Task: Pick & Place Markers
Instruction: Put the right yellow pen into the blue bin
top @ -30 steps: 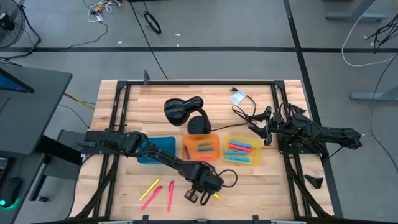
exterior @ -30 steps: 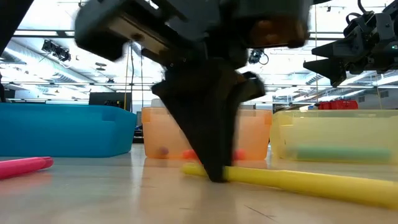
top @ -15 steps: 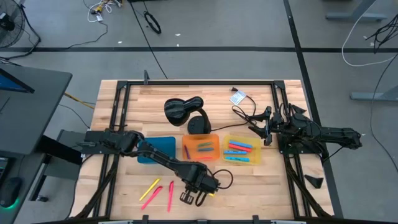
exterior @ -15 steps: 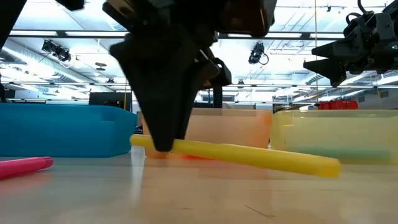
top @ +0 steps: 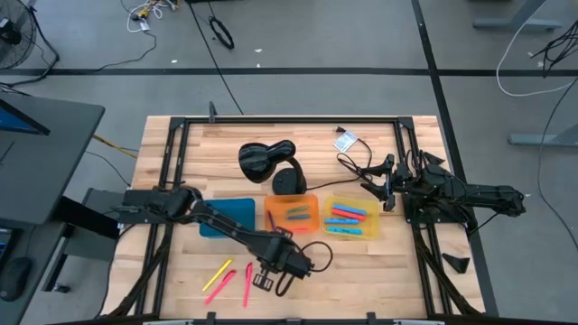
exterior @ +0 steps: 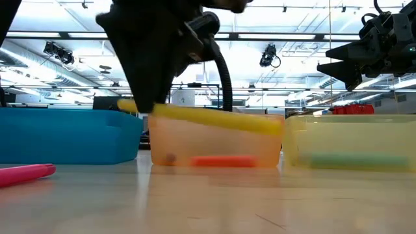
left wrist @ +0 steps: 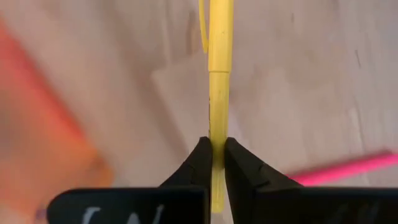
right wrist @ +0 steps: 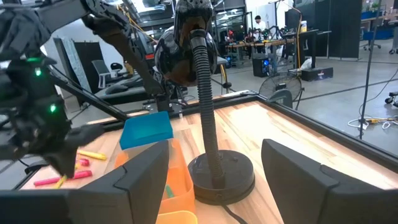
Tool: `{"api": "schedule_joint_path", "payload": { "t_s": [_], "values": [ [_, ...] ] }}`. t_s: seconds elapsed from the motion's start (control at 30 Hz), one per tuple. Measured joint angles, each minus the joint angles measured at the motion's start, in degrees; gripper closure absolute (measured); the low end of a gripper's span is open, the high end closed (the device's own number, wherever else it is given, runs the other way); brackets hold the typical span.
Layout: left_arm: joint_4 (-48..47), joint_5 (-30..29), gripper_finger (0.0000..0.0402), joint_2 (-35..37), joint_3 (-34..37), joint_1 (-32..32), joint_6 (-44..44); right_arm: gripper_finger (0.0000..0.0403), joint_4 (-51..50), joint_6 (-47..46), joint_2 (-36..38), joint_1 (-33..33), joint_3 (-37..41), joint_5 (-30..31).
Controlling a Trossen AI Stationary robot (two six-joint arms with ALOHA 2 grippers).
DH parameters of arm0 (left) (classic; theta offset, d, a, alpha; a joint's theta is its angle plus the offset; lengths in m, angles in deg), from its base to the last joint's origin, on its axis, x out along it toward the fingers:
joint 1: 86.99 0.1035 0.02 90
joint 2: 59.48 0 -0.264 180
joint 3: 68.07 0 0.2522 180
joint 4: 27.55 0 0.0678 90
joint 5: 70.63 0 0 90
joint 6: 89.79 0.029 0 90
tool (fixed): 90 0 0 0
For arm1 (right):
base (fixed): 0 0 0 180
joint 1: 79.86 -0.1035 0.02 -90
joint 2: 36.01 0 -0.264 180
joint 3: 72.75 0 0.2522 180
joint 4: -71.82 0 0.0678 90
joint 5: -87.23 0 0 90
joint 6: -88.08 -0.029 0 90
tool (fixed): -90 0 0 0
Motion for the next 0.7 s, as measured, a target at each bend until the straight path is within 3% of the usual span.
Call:
{"api": "schedule_joint_path", "payload": {
  "t_s": [0.5,0.6,0.7],
  "values": [
    [-14.2,-7.2,0.0379,7.2,0.1,-0.5,-5.6,0.0144,0.0,0.0,0.0,0.0,0.0,0.0],
    [-12.2,-7.9,0.0379,10.1,3.9,-1.0,-5.9,0.0144,0.0,0.0,0.0,0.0,0.0,0.0],
    [-9.1,-8.0,0.0378,15.0,12.2,-1.5,-7.3,0.0144,0.0,0.0,0.0,0.0,0.0,0.0]
  ]
}}
